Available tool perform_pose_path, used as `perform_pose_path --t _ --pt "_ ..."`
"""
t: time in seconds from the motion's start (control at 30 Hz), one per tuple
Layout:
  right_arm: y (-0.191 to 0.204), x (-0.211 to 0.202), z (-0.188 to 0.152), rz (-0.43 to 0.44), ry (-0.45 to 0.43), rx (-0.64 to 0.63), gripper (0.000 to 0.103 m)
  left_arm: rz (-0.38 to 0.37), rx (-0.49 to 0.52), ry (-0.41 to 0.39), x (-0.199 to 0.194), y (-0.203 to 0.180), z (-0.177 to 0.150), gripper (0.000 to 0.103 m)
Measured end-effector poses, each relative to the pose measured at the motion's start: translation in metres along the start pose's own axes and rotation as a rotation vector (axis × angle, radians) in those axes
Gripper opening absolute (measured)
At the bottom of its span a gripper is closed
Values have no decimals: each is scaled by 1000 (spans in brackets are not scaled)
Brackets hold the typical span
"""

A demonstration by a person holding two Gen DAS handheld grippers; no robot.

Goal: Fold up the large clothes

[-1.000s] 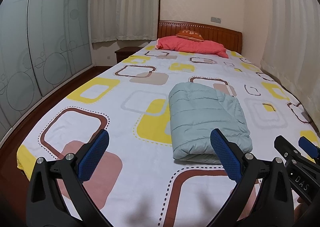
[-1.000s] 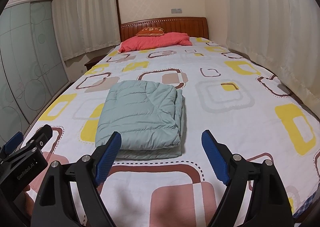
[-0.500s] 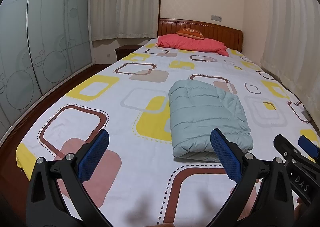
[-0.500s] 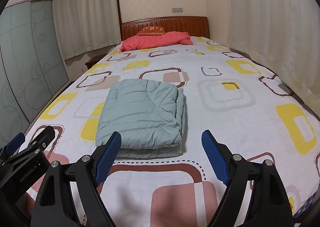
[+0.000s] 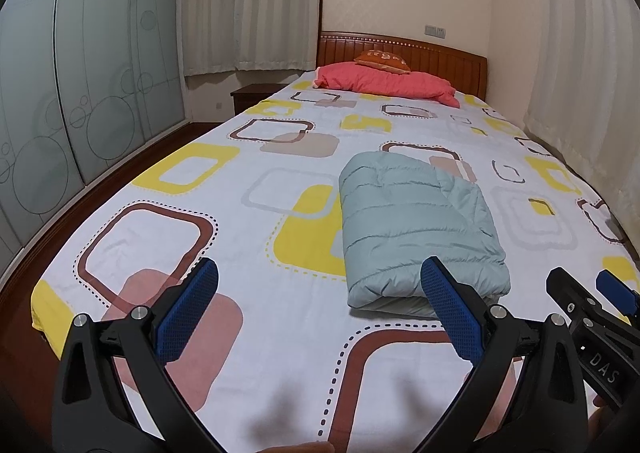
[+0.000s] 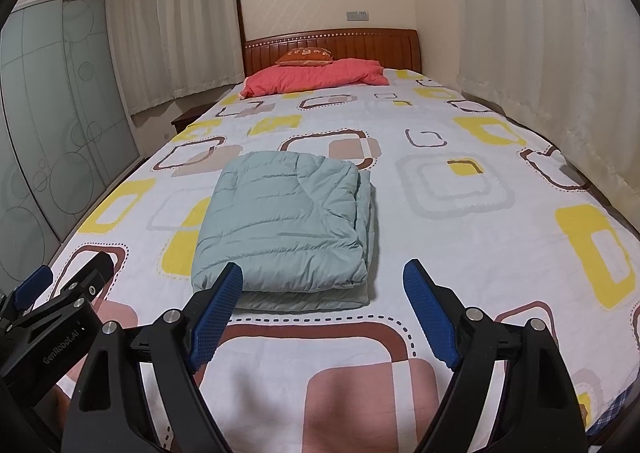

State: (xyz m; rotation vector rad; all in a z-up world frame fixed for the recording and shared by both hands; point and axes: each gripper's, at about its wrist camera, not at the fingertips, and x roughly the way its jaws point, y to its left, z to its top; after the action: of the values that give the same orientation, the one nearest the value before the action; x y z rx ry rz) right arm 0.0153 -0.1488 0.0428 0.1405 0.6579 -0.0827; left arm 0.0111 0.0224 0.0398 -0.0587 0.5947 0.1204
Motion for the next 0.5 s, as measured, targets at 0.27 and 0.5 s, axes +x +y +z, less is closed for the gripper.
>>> perform_pose_path --t 0.27,0.5 --pt "1 -1 -1 0 -1 -2 81 -3 3 1 1 0 -1 101" --pt "2 0 -2 1 -1 -3 81 -8 2 5 2 0 -2 101"
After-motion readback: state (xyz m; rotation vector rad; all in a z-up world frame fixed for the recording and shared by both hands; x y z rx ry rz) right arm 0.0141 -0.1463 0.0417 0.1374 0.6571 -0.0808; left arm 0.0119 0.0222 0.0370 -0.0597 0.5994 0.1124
